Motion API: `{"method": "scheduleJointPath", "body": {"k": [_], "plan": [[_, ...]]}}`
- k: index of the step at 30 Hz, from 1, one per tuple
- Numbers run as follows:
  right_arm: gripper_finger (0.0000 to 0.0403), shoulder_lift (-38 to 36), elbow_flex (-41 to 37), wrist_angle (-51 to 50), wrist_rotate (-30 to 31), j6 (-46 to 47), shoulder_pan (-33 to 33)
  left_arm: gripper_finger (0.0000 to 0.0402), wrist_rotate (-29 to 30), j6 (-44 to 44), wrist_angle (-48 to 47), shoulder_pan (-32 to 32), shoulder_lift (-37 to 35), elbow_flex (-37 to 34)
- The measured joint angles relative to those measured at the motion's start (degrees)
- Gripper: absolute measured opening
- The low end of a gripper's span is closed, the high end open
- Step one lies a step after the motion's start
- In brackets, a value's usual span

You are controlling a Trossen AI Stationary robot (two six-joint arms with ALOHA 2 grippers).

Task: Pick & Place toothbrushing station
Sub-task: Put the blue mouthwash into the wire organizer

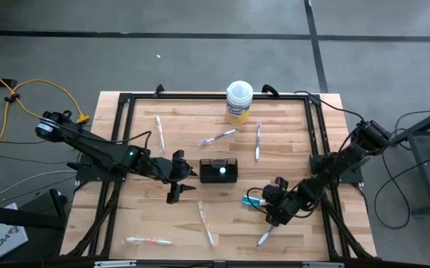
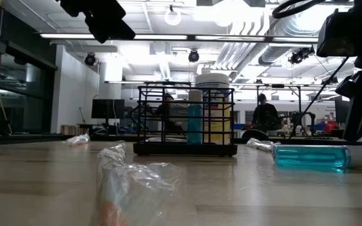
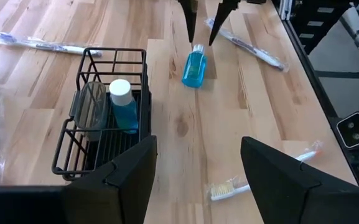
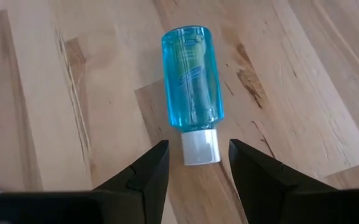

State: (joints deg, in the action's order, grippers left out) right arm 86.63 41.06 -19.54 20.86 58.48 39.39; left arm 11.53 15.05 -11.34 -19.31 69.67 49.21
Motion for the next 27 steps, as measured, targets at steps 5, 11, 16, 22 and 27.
{"method": "scheduleJointPath", "body": {"k": [5, 11, 16, 22, 27], "plan": [[0.0158, 1.04, 0.0, 0.15, -0.09, 0.09, 0.01, 0.0224, -0.48, 0.0, -0.01, 0.0, 0.36, 0.0], [0.0158, 4.16, 0.02, 1.48, -0.22, 0.07, 0.01, 0.0224, -0.51, 0.0, -0.18, 0.0, 0.45, 0.0], [0.0158, 6.27, 0.02, 2.68, -0.15, 0.04, 0.01, 0.0224, -0.52, 0.0, -0.17, 0.0, 0.45, 0.0], [0.0158, 6.5, 0.02, 3.01, 0.23, -0.2, 0.01, 0.0224, -0.54, -0.02, 0.05, 0.0, 0.45, 0.0], [0.0158, 6.54, 0.02, 3.1, 0.24, -0.22, 0.01, 0.0224, -0.55, -0.03, 0.04, 0.0, 0.45, 0.0]]}}
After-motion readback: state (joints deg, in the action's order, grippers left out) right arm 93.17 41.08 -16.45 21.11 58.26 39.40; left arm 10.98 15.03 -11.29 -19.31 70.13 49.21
